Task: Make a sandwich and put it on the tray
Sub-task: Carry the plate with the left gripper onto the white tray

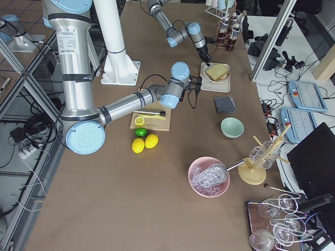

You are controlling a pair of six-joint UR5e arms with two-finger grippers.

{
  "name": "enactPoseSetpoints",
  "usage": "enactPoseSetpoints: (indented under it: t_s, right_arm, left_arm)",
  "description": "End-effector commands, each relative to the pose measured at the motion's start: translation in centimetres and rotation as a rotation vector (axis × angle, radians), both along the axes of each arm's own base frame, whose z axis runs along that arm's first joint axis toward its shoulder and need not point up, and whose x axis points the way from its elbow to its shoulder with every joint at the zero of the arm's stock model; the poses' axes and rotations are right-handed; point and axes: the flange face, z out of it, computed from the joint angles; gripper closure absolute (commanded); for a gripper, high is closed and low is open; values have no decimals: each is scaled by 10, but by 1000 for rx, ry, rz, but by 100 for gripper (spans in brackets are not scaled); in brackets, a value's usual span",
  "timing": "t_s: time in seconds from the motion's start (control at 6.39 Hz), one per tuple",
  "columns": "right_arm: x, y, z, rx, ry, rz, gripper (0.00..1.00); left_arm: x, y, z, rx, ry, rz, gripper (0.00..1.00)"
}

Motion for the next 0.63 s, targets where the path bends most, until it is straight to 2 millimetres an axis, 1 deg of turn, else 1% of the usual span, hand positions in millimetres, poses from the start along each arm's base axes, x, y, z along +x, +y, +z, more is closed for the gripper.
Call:
enactPoseSetpoints:
  t_s: [0.0, 0.16, 0.31, 0.47]
  right_arm:
    - [0, 0, 0, -1, 0, -1, 0]
    - [1, 1, 0, 1, -1, -1, 0]
    - [2, 2, 0, 0, -2, 1, 0]
    - [3, 2, -1, 1, -2, 1, 0]
  left_arm:
    - [4, -4, 10, -3, -4, -16, 100]
    - [4, -4, 12, -18, 6, -30, 63]
    - [2, -3, 12, -8, 18, -29, 10]
    - [-5, -4, 5, 10, 27, -27, 2]
